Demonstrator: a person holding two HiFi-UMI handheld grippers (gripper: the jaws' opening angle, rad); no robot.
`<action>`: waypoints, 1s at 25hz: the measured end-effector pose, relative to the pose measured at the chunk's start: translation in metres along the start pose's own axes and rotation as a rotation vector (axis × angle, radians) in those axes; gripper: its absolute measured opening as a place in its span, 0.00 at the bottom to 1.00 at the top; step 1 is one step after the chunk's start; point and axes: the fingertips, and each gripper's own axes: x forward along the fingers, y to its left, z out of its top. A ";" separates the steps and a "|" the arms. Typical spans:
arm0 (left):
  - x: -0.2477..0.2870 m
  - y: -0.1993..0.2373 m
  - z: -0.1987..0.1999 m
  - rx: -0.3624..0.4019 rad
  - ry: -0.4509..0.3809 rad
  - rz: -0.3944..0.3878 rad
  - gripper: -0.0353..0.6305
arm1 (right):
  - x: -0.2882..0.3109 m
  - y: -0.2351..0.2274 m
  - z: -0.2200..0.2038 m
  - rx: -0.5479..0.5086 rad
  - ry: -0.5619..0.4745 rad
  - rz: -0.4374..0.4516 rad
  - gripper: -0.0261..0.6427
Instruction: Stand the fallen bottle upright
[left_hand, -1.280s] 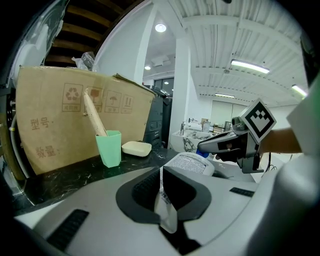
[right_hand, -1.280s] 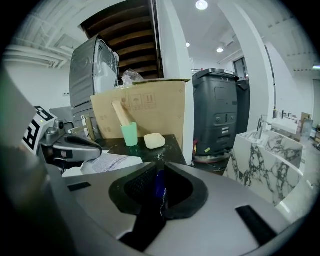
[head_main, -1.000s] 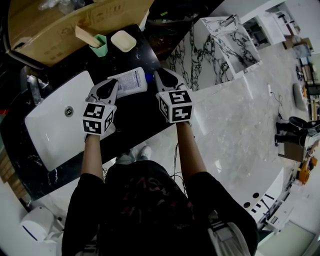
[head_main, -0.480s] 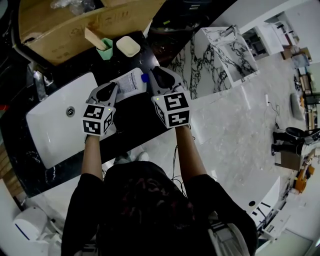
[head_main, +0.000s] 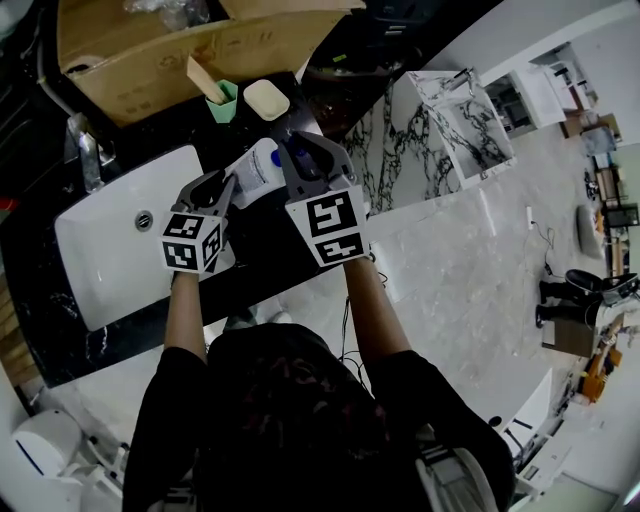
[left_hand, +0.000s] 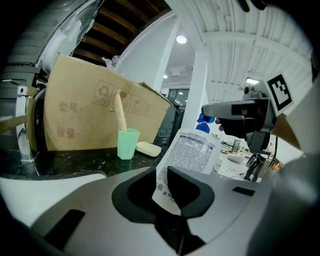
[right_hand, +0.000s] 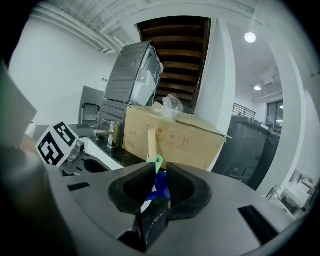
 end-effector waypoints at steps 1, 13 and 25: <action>-0.001 0.001 -0.001 -0.006 0.000 0.002 0.17 | 0.000 0.004 0.004 -0.014 -0.005 0.008 0.15; -0.017 0.010 -0.020 -0.065 0.011 0.035 0.22 | 0.001 0.062 0.037 -0.135 -0.077 0.122 0.16; -0.026 0.011 -0.034 -0.053 0.029 0.069 0.24 | -0.005 0.086 0.043 -0.108 -0.110 0.169 0.16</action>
